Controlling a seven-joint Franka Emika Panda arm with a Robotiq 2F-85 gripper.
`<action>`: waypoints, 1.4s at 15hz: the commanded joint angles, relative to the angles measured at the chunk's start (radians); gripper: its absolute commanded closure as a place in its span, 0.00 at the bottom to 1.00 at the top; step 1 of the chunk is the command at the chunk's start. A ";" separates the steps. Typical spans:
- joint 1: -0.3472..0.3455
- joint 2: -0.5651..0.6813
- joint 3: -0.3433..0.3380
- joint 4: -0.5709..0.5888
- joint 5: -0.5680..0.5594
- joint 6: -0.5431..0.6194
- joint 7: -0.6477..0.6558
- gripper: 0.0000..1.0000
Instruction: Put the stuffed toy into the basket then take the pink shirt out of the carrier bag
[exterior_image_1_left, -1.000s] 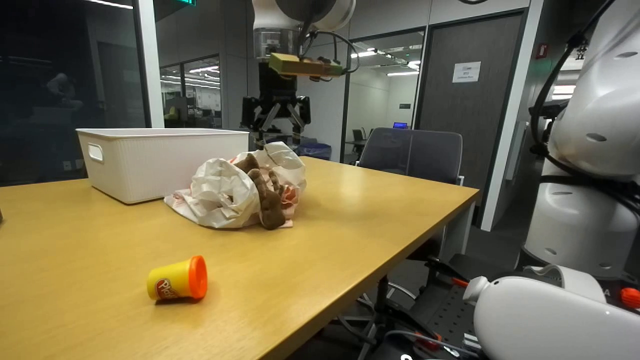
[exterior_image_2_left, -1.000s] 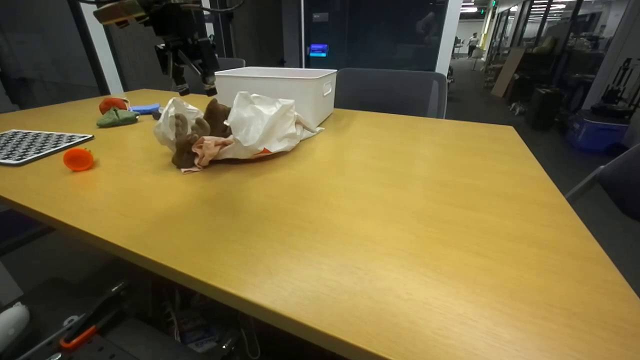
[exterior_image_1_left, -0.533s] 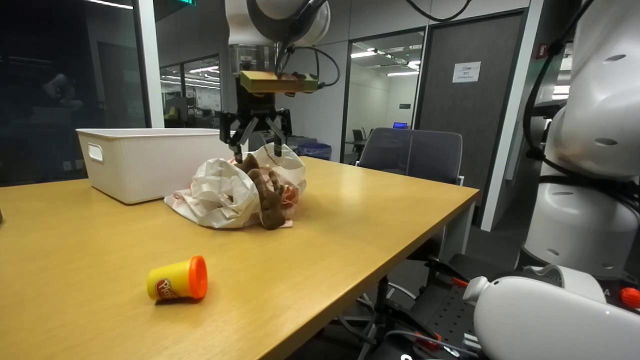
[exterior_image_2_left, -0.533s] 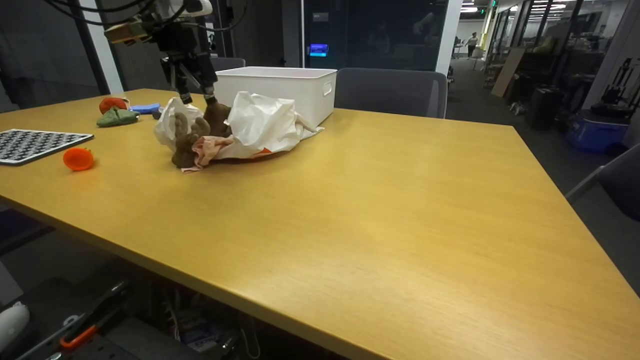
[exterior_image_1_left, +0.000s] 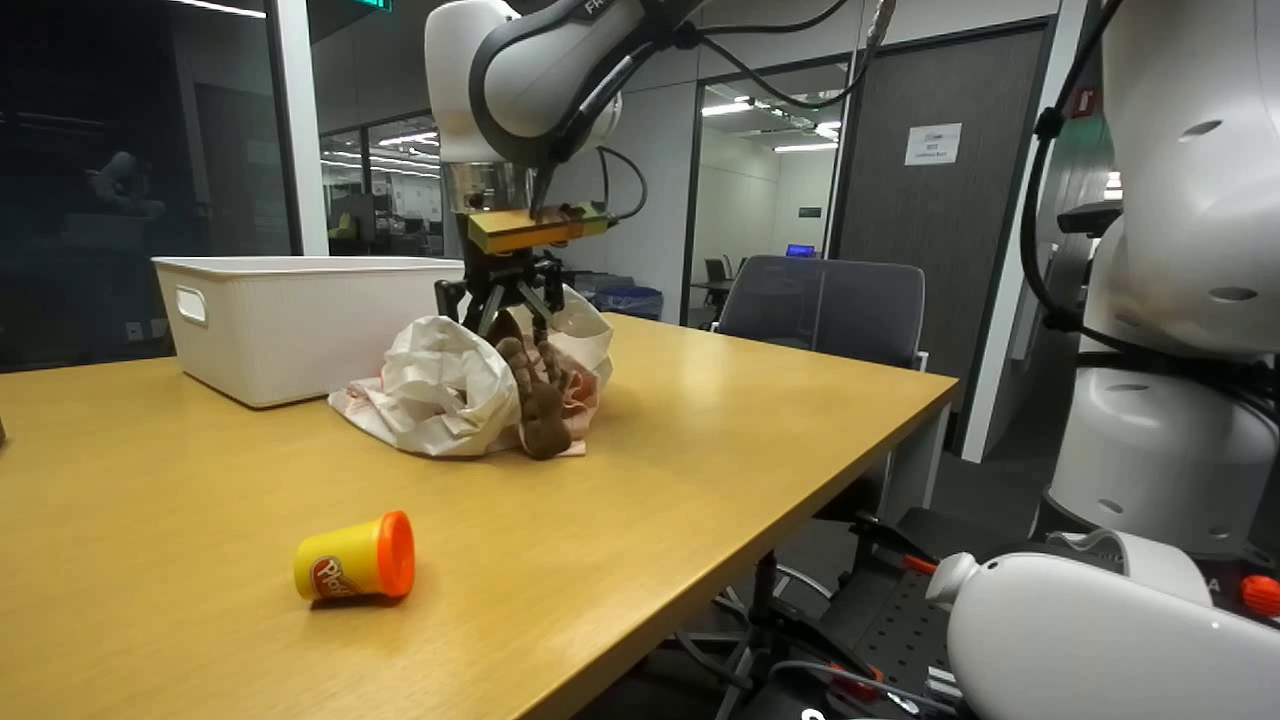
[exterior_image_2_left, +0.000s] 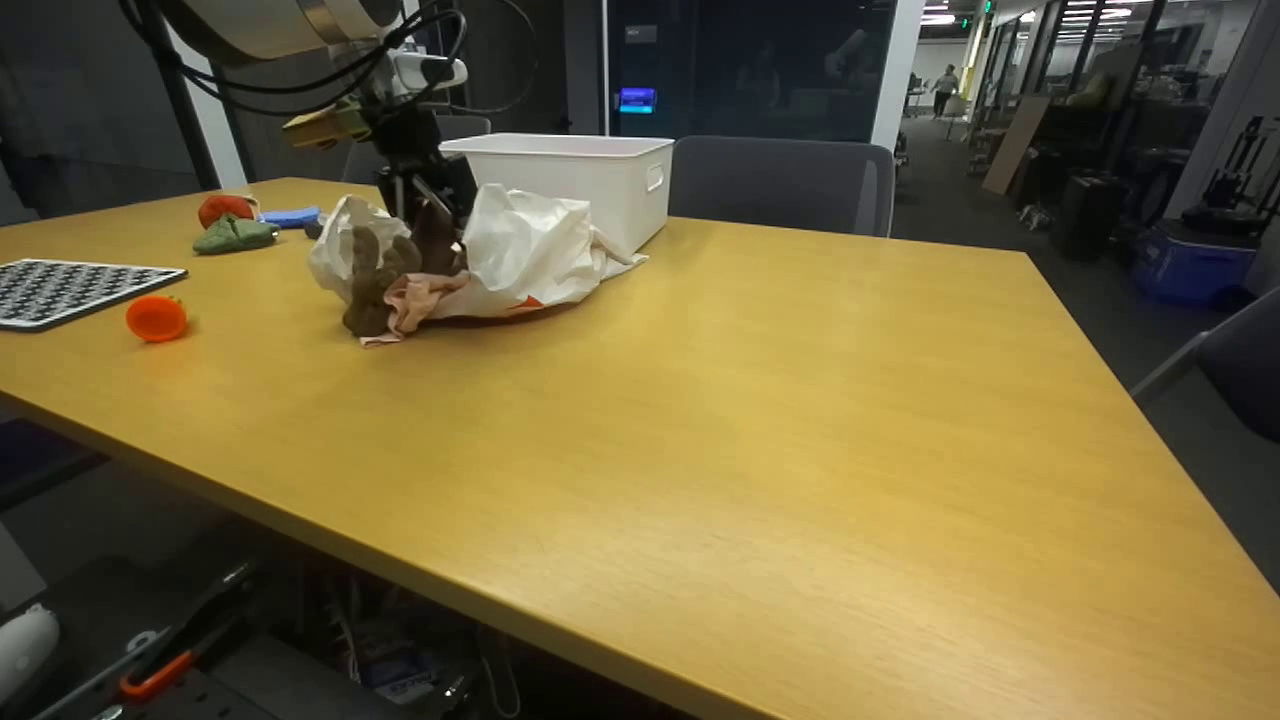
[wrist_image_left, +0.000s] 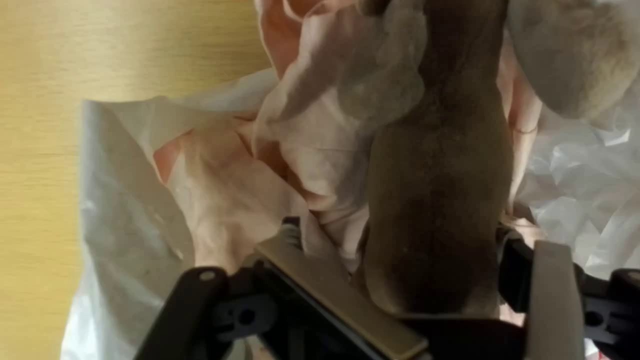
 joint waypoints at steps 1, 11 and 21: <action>0.034 0.031 -0.033 0.047 0.010 0.019 -0.028 0.42; 0.041 -0.021 -0.023 0.019 0.081 -0.005 -0.107 1.00; 0.088 -0.166 -0.004 0.109 -0.149 -0.141 -0.179 0.98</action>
